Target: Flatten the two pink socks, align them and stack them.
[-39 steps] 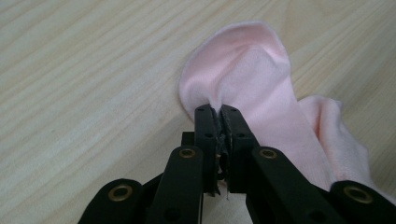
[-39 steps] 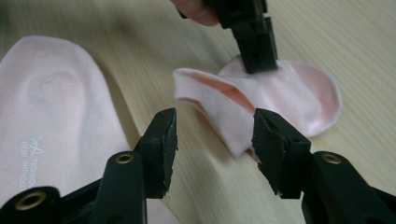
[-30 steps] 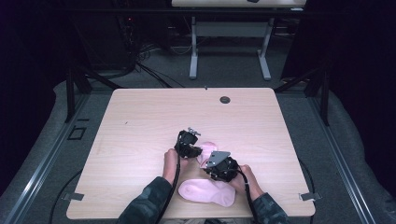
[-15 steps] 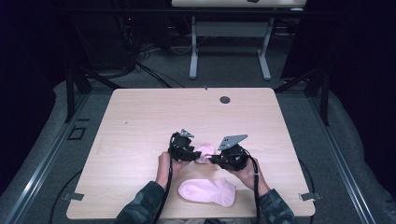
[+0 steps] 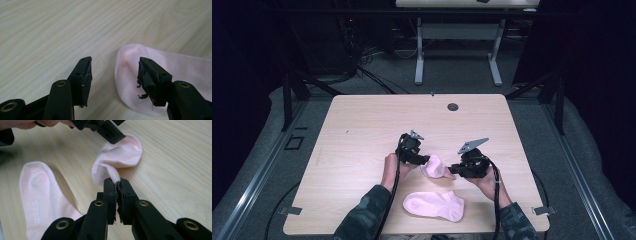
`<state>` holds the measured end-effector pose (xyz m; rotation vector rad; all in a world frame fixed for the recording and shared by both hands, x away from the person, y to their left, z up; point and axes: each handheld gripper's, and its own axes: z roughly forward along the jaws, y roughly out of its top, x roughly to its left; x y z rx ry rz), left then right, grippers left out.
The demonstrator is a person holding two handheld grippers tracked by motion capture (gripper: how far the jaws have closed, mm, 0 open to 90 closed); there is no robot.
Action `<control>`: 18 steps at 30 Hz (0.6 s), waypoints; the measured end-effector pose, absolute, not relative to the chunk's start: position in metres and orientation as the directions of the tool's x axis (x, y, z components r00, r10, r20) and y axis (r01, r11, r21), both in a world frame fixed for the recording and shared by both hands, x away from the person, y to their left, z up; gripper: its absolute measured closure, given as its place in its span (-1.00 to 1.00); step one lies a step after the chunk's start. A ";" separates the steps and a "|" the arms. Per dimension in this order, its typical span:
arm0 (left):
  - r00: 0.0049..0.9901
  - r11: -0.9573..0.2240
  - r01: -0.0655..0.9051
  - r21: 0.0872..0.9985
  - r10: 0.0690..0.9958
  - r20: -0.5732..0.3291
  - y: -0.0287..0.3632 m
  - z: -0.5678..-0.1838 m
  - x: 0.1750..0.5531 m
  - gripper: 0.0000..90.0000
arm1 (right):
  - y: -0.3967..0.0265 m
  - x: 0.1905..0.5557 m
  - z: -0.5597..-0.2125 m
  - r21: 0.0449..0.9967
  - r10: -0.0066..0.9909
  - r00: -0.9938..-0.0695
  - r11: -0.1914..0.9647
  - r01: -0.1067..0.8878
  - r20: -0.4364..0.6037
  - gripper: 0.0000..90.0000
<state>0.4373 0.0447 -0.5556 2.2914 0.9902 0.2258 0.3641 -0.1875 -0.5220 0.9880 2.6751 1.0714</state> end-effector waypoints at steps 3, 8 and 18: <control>0.721 -0.567 0.595 0.569 0.690 -0.067 0.039 -0.563 0.445 0.20 | -0.189 0.365 -0.526 0.647 0.609 -0.779 0.536 0.543 0.149 0.90; 0.745 -0.577 0.571 0.585 0.663 -0.074 0.038 -0.564 0.443 0.75 | -0.190 0.368 -0.530 0.638 0.624 -0.768 0.535 0.554 0.144 0.90; 0.720 -0.473 0.546 0.691 0.687 -0.098 0.055 -0.547 0.424 0.98 | -0.205 0.363 -0.524 0.679 0.675 -0.724 0.465 0.568 0.143 0.91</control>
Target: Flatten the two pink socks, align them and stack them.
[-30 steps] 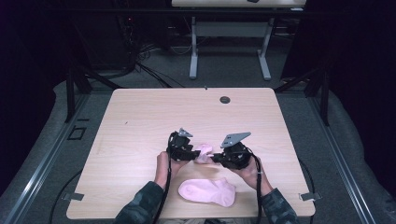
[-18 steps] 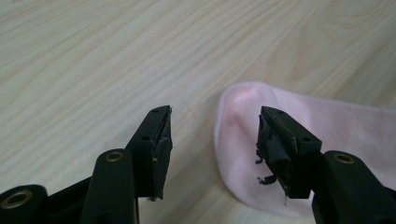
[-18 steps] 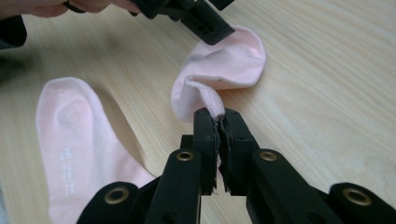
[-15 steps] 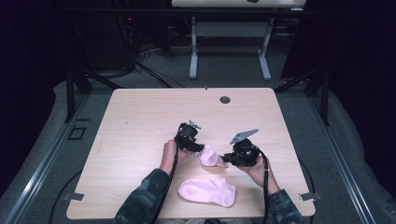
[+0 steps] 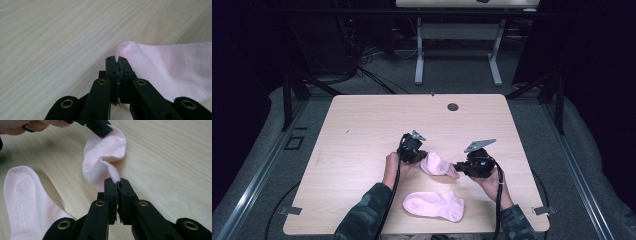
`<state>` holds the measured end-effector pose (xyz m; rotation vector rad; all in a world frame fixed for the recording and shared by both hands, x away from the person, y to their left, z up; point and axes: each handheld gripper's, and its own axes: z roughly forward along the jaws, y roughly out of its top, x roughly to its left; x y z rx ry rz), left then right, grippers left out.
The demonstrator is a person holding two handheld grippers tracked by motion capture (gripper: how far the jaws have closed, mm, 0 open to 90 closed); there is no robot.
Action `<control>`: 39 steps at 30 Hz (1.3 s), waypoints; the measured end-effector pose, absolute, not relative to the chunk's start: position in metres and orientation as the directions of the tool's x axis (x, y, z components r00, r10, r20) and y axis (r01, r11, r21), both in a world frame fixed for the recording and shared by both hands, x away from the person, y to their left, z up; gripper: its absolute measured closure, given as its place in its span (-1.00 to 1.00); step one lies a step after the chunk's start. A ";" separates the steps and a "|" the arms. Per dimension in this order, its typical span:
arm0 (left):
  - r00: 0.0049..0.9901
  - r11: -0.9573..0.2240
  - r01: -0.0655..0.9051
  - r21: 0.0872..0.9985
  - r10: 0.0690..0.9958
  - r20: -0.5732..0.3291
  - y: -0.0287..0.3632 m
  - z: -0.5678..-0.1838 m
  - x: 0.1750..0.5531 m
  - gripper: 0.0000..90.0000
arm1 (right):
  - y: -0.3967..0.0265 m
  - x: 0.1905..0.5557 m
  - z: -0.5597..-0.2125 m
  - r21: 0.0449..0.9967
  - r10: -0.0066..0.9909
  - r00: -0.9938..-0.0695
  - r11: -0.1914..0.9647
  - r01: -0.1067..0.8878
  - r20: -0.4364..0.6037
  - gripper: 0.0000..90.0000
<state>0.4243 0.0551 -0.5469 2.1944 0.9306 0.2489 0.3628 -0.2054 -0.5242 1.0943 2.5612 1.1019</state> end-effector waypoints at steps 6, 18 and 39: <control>0.691 -0.386 0.517 0.764 0.715 -0.107 0.075 -0.514 0.393 0.98 | -0.222 0.347 -0.496 0.699 0.709 -0.683 0.398 0.594 0.177 0.92; 0.601 -0.360 0.623 0.695 0.789 -0.130 0.080 -0.553 0.399 0.97 | -0.206 0.401 -0.541 0.552 0.790 -0.584 0.408 0.727 0.186 0.62; 0.621 -0.482 0.621 0.618 0.783 -0.015 0.080 -0.564 0.413 0.46 | -0.185 0.375 -0.561 0.534 0.799 -0.595 0.467 0.705 0.085 0.44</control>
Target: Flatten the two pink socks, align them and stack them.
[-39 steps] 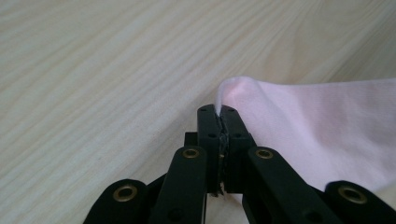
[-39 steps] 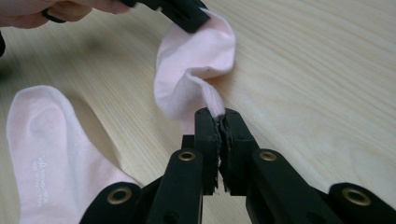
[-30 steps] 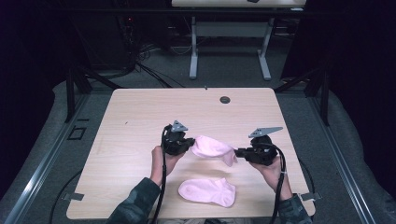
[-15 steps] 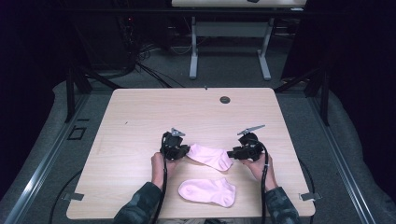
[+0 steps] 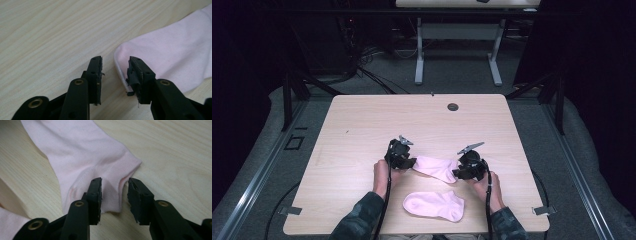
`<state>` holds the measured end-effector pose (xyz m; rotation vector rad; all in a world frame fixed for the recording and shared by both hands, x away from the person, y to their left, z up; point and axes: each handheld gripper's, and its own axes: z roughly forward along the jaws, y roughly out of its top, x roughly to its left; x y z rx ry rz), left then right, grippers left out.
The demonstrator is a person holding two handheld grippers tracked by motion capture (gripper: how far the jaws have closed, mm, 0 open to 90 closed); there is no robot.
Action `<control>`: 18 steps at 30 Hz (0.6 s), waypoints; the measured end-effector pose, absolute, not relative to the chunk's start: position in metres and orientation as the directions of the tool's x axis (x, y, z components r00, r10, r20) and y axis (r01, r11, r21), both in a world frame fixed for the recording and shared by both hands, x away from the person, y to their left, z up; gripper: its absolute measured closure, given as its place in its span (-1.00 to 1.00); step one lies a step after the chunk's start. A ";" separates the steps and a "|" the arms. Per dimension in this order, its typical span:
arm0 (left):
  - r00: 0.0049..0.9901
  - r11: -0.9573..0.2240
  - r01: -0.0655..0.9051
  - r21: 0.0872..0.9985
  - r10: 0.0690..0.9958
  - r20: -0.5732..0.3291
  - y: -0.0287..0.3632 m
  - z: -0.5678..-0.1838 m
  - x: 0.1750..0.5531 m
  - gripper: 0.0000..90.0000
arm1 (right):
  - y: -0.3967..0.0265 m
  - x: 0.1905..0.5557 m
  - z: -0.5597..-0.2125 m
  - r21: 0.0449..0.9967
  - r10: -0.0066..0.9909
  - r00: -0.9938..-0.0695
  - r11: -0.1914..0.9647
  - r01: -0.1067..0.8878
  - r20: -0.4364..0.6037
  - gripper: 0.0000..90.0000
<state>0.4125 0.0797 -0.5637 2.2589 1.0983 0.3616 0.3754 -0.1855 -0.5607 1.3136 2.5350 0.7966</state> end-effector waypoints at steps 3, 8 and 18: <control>0.630 -0.494 0.615 0.615 0.776 -0.006 0.079 -0.565 0.413 0.58 | -0.185 0.374 -0.561 0.534 0.795 -0.604 0.484 0.693 0.063 0.53; 0.641 -0.516 0.606 0.606 0.767 0.012 0.078 -0.565 0.413 0.73 | -0.184 0.372 -0.565 0.577 0.801 -0.594 0.452 0.680 0.072 0.69; 0.656 -0.552 0.583 0.597 0.753 0.056 0.072 -0.565 0.411 0.96 | -0.192 0.371 -0.566 0.578 0.787 -0.609 0.451 0.680 0.102 0.87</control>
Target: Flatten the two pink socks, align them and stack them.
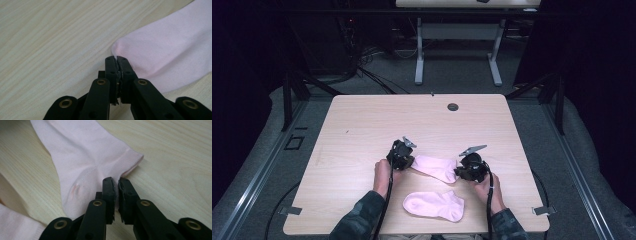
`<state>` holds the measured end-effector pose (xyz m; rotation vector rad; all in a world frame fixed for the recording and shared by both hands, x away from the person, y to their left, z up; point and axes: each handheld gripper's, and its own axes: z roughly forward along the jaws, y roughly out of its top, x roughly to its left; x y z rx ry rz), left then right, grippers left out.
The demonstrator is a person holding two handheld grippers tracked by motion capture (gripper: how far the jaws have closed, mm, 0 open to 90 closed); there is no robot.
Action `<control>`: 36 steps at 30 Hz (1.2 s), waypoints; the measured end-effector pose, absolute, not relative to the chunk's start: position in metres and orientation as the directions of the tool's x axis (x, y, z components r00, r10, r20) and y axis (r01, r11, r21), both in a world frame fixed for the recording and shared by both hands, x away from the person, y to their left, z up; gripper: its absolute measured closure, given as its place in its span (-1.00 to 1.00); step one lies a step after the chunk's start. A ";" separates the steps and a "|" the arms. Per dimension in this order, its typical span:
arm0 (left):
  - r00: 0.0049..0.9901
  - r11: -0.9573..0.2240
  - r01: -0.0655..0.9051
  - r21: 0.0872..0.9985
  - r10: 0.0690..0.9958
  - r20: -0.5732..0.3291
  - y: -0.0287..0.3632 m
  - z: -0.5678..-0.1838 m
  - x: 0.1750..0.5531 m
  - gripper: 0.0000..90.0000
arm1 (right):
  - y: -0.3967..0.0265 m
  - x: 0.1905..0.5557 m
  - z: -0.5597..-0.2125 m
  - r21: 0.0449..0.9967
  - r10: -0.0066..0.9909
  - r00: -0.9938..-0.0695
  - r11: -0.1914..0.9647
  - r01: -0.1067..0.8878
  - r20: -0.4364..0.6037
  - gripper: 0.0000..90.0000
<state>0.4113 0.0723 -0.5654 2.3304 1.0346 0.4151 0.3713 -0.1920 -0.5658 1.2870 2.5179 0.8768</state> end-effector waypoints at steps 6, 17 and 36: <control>0.653 -0.536 0.587 0.607 0.756 0.036 0.074 -0.564 0.410 0.98 | -0.194 0.372 -0.567 0.588 0.788 -0.603 0.432 0.684 0.123 0.90; 0.638 -0.455 0.595 0.662 0.769 -0.045 0.089 -0.526 0.377 0.98 | -0.207 0.341 -0.516 0.664 0.757 -0.640 0.412 0.624 0.132 0.90; 0.640 -0.433 0.567 0.701 0.767 -0.045 0.106 -0.538 0.257 0.98 | -0.197 0.270 -0.519 0.570 0.658 -0.734 0.543 0.617 0.168 0.88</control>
